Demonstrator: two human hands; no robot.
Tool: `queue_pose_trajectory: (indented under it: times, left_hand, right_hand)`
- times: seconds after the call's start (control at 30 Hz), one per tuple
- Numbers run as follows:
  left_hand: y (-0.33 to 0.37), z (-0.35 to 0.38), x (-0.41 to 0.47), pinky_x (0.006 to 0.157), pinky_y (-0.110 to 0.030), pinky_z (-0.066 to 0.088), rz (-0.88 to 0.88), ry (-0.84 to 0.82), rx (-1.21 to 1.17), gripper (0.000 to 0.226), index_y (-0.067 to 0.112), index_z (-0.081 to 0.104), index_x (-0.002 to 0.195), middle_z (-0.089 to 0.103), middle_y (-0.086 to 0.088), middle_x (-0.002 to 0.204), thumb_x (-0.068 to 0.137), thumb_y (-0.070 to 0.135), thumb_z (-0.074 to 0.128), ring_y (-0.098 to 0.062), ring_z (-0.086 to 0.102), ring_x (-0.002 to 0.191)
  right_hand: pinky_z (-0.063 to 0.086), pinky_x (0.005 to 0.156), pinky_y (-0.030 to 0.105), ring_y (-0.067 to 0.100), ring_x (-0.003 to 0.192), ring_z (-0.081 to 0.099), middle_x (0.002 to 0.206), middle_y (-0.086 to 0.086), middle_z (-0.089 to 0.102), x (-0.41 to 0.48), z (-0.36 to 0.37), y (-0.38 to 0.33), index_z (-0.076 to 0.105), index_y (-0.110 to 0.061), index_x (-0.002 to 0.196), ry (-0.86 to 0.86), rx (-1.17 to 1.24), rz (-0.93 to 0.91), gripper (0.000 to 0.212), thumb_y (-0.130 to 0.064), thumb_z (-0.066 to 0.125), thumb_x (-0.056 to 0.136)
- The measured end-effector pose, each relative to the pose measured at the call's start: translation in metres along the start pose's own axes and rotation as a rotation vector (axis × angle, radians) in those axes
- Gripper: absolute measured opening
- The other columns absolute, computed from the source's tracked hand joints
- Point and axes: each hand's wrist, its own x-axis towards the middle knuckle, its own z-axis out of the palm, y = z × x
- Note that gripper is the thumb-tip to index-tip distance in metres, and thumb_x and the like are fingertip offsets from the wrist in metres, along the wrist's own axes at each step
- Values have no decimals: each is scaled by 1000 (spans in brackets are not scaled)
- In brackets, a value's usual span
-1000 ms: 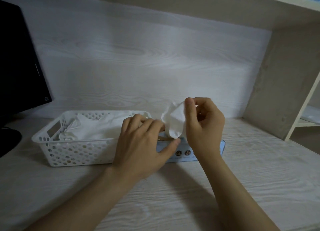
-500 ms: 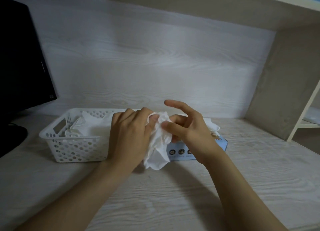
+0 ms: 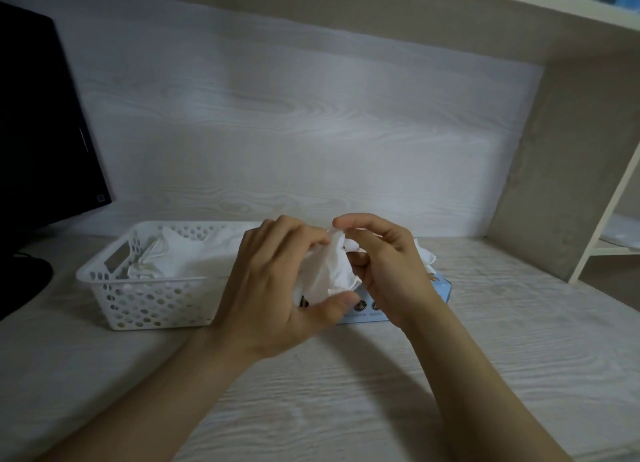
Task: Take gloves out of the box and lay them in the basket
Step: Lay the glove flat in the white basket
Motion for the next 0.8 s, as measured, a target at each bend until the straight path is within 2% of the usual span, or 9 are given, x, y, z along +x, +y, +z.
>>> queue_pose_trajectory:
  times: [0.13,0.2,0.3,0.43,0.57,0.63,0.67,0.73,0.8]
  left_hand:
    - [-5,4,0,89,-38,45,-4,6,100,60,16,67,117,59,3,114,76,57,83,-19,59,101]
    - [-8,7,0,87,-38,48,0,48,106,45,14,69,115,60,2,111,83,42,84,-19,61,99]
    - [-10,9,-2,84,-38,50,-18,82,62,25,14,67,114,63,2,108,95,28,75,-19,60,95]
    - [-9,5,-4,77,-24,48,-187,121,-41,22,25,57,128,67,7,101,108,31,51,-12,61,91]
    - [-12,2,-4,66,-12,36,-201,127,-35,21,23,62,119,51,22,76,110,18,44,0,53,73]
    - [-11,-1,-2,67,-12,35,-191,157,-51,20,18,65,113,50,23,77,108,11,47,1,52,74]
    - [-11,-2,-1,71,-12,36,-179,180,-65,19,15,66,111,54,20,84,107,7,48,0,54,79]
    - [-12,-4,1,77,-14,40,-163,228,-84,19,11,65,111,61,8,97,106,2,48,-2,58,89]
    - [-14,-7,2,74,-12,39,-162,249,-74,20,10,65,112,61,8,95,106,0,48,-2,58,86]
  right_hand:
    - [59,63,32,27,75,63,84,21,64,1,-2,-2,79,-1,97,6,61,71,27,2,52,99]
    - [62,71,33,29,84,69,96,27,71,1,-3,-3,77,5,104,-29,108,102,24,-2,54,99]
    - [63,79,34,25,88,75,101,22,74,0,-3,-4,73,8,114,-83,178,102,26,-1,54,99]
    - [63,77,41,31,99,76,105,20,75,0,-4,0,70,-4,125,-157,64,26,42,3,66,84]
    - [61,59,34,26,80,76,91,14,77,-2,0,1,77,-6,110,-16,-160,-52,16,-3,76,95]
    - [55,51,29,18,68,72,81,9,76,-3,0,0,80,-6,100,41,-202,-86,8,-11,78,95]
    - [54,52,27,14,68,70,83,6,75,-2,0,2,81,-8,96,78,-211,-100,6,-13,79,94]
    - [55,67,22,5,83,68,100,0,70,1,-2,5,83,-16,85,182,-296,-172,6,-17,82,91]
    - [54,80,22,3,98,64,109,-1,64,3,-2,6,81,-18,78,249,-406,-266,13,-16,81,90]
